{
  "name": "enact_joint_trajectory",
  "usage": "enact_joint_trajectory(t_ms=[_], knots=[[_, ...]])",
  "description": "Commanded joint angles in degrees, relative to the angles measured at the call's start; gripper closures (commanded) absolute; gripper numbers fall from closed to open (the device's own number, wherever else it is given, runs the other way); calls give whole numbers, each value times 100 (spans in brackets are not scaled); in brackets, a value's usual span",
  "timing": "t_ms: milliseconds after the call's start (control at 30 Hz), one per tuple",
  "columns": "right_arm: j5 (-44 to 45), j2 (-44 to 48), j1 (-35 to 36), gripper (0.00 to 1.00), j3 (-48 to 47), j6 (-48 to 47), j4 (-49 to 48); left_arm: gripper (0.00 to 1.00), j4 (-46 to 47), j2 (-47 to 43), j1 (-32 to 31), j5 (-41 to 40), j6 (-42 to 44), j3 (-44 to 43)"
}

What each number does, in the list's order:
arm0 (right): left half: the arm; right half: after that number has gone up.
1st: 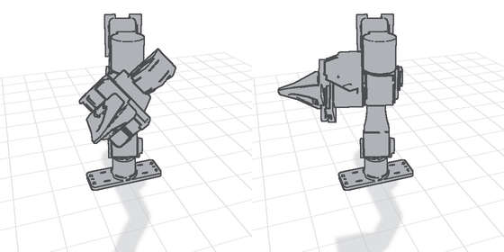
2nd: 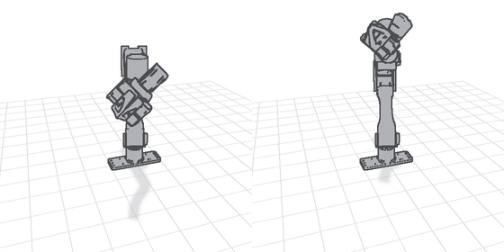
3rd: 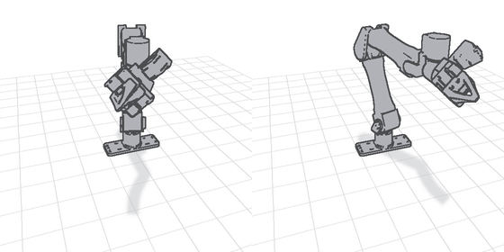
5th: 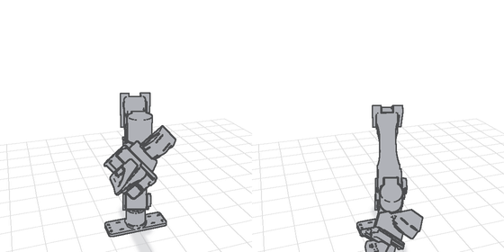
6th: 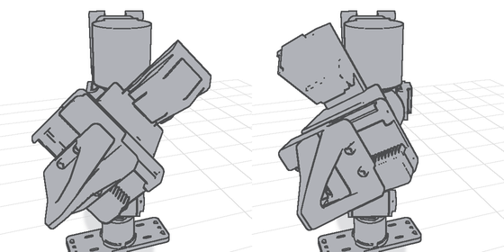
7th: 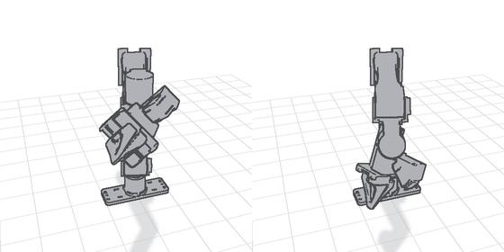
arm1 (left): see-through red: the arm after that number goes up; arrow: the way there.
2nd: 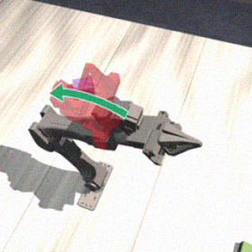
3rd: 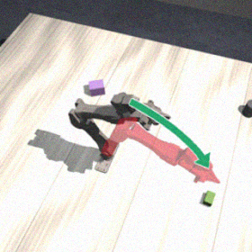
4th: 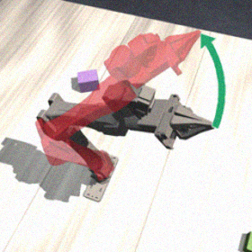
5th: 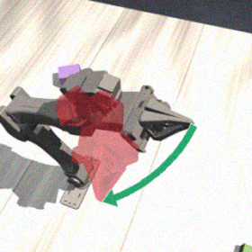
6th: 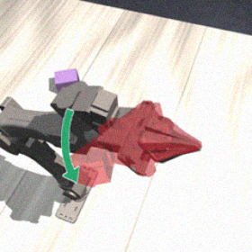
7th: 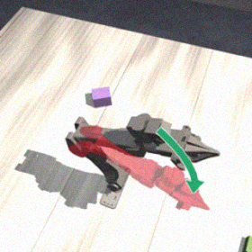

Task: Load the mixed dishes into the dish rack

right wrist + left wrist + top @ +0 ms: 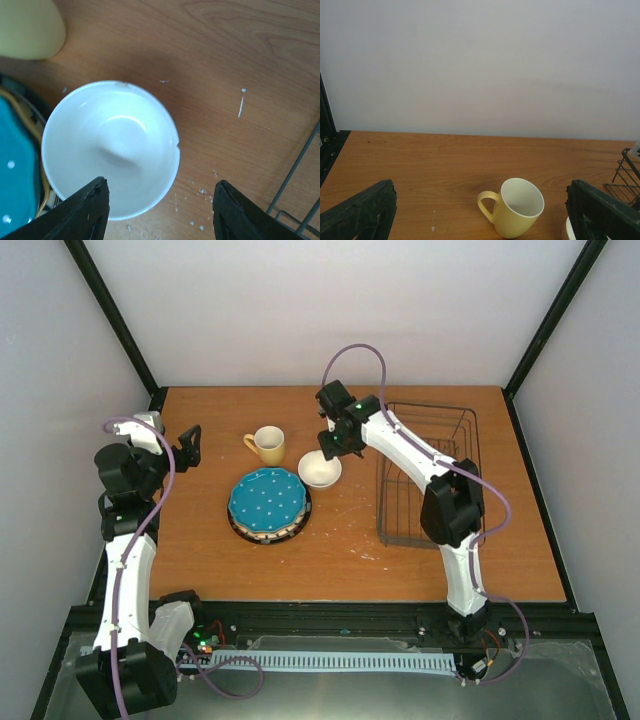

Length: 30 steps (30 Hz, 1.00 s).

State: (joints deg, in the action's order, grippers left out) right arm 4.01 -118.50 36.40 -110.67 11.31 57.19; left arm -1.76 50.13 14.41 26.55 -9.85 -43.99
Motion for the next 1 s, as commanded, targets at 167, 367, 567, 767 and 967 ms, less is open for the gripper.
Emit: enact_joint_trajectory(t_ms=[167,367,567,767,967], knots=[[-340,-1044,-318,45,-1020,443,941,7,62,-130,26,-50,123,-77],[-504,-1288,-397,45,-1076,416,1046,7,91,-135,26,-52,115,-50],[-1005,-1547,-421,48,-1092,429,917,7,68,-170,26,-57,123,-49],[-1251,-1764,-428,58,-1170,415,897,7,65,-188,26,-95,140,-28],[-1182,-1827,-433,97,-1193,394,977,7,81,-205,26,-92,141,-20]])
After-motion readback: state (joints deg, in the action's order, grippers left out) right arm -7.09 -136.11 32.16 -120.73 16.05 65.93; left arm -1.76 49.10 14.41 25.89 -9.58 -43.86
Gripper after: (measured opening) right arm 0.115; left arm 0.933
